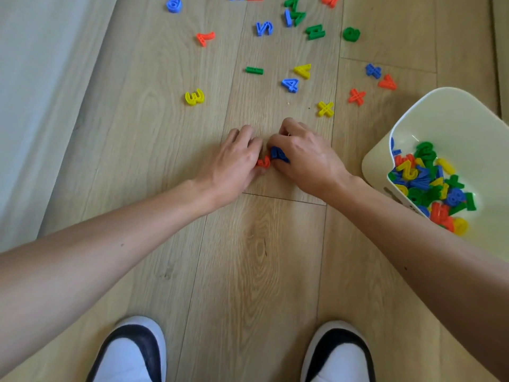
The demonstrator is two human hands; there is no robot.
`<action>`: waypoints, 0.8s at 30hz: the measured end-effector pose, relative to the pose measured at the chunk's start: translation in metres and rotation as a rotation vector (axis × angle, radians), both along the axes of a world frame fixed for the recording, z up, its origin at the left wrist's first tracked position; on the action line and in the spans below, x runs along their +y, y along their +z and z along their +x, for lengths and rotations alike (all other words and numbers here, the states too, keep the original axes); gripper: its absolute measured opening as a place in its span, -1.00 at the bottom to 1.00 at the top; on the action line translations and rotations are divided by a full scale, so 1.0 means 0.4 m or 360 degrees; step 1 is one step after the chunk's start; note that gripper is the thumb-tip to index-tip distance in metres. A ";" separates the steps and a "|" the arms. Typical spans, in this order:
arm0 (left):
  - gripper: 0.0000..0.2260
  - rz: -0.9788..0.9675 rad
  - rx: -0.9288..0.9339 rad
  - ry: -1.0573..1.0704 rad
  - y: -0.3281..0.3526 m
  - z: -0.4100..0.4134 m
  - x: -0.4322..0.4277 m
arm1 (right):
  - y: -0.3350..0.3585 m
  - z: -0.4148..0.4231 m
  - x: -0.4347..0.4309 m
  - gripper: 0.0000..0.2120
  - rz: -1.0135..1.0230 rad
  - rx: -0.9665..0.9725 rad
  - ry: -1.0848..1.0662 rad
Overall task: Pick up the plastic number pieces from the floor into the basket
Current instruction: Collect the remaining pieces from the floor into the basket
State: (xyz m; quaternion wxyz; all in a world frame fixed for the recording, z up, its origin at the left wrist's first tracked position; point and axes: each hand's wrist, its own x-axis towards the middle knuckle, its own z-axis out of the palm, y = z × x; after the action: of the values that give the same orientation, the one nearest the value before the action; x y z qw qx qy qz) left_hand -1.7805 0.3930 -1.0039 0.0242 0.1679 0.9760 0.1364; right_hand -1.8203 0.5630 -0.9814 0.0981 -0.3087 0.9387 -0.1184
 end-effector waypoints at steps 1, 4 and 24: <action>-0.73 0.0036 -0.0031 0.0027 0.000 0.000 0.000 | 0.000 0.000 -0.005 -0.79 0.0013 -0.0008 0.0003; -0.74 0.0074 -0.0059 0.0035 0.000 0.004 -0.002 | -0.005 -0.001 -0.010 -0.79 0.0026 -0.0004 0.0007; -0.79 0.0908 -0.0652 0.0793 0.081 0.002 0.014 | 0.047 0.030 0.005 -0.85 -0.0644 -0.0215 -0.0478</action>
State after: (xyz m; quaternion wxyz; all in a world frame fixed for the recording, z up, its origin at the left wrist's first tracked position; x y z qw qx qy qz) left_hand -1.7797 0.3984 -0.9715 0.1363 -0.1035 0.8849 0.4331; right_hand -1.8085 0.5651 -0.9625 0.0783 -0.1706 0.9225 -0.3373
